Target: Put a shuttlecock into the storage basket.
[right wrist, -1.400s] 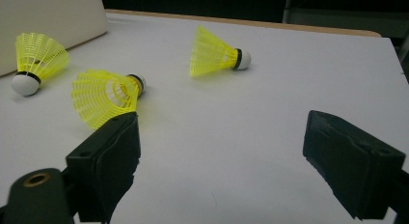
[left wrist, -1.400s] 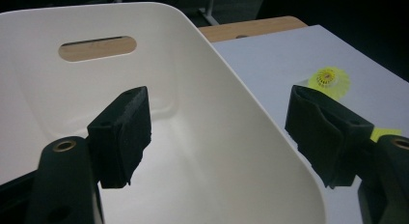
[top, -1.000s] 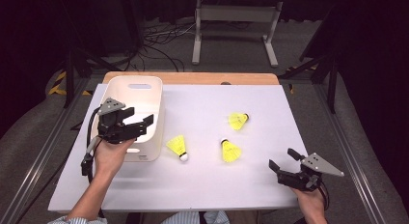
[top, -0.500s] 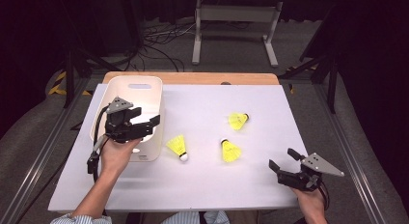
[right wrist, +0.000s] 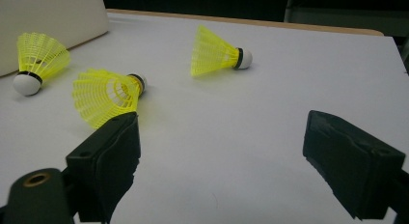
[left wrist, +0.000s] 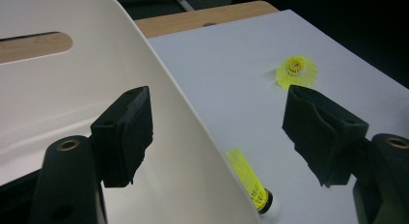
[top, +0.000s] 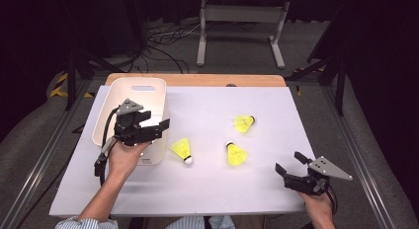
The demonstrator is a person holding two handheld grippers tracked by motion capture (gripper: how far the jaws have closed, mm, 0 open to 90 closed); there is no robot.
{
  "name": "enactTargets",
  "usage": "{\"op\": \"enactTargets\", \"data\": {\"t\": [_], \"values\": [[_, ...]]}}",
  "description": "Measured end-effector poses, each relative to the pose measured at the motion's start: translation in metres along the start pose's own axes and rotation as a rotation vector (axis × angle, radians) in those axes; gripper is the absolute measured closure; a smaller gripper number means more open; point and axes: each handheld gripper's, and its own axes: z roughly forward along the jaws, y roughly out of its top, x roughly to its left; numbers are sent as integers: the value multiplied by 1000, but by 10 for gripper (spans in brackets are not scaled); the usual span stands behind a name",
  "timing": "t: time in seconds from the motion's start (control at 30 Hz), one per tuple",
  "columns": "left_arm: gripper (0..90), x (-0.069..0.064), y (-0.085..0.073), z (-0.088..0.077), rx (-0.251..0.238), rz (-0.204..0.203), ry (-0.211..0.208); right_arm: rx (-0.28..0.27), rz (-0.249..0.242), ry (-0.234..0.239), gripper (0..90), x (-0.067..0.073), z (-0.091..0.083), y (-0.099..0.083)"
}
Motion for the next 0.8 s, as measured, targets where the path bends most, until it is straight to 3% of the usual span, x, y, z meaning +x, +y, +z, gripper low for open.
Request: {"op": "enactTargets", "data": {"t": [0.53,0.8], "values": [[283,-12,5,10,28,13,-28,-1,0,1,137,0,0,0],[302,-18,6,18,68,31,-44,0,1,-8,132,-1,0,0]]}}
